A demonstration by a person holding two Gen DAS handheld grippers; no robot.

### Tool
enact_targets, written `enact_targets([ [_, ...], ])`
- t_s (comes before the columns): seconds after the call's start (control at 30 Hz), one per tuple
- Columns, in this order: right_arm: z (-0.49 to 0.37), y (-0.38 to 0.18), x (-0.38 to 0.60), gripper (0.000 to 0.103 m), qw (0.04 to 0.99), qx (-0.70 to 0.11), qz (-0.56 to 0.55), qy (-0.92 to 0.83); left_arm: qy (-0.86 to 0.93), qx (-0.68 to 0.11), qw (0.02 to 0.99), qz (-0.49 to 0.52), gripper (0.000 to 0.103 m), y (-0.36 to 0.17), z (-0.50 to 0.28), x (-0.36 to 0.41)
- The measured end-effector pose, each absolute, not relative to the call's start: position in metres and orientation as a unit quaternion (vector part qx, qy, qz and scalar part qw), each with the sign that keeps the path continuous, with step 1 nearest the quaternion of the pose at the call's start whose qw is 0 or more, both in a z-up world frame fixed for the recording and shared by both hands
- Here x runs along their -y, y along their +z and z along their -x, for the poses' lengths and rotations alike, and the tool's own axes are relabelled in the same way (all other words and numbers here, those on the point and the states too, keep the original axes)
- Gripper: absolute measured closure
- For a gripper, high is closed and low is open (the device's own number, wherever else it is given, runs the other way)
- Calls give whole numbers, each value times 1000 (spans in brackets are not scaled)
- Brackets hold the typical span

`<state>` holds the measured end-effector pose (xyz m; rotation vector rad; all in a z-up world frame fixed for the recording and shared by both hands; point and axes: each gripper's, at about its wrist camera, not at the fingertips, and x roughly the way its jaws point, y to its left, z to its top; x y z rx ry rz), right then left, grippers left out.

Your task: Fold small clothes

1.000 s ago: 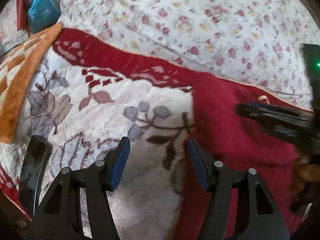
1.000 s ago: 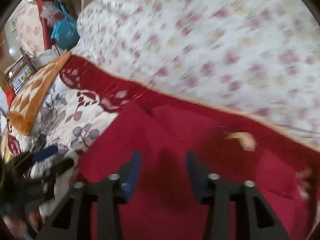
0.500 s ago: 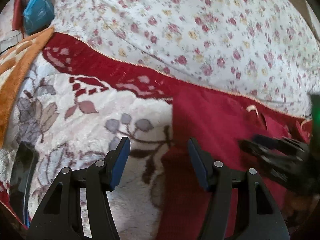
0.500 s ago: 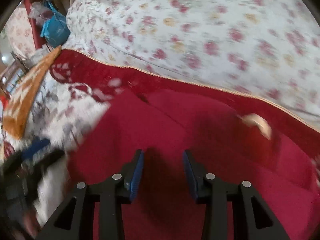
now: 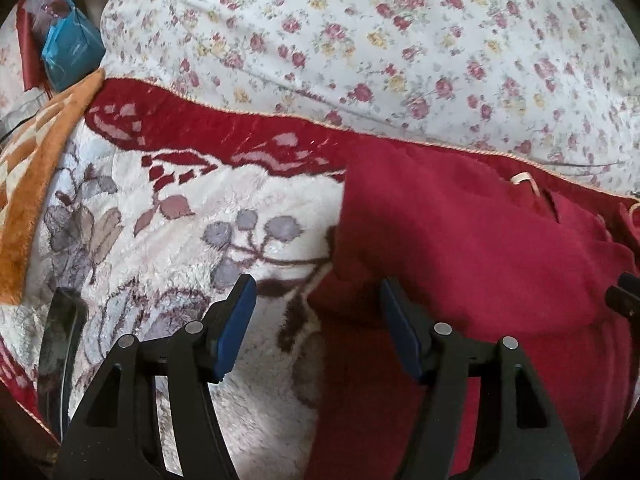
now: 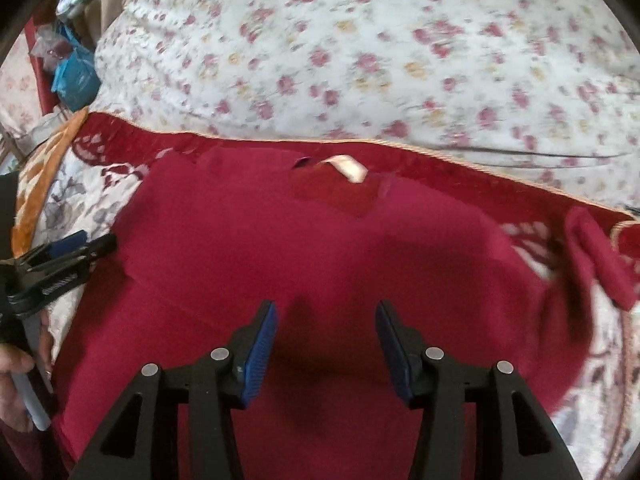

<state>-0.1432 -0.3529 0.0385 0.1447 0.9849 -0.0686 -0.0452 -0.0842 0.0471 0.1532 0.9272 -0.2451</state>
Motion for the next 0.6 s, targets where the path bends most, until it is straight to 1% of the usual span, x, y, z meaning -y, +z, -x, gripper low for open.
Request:
enact_targets([
  [0.23,163,35,401,53,870,-472,-71,-122,-144,-427,888,-90,39,55,59,103],
  [0.33,162,17,419,50,854,-494,-108,-120,-153,-427,886,-95,39,54,59,109],
  [0.4,165,19,423,49,860,-482,-123,-117,-157,-431,883,-100,39,50,58,111],
  [0.5,168,37,430,49,865,-473,-140,-92,-163,-451,873,-92,39,43,52,111],
  [0.57,179,63,443,49,882,-436,-150,-96,-164,-456,871,-84,39,42,50,110],
  [0.6,184,75,453,46,889,-419,-151,-110,-164,-454,872,-85,39,42,50,110],
])
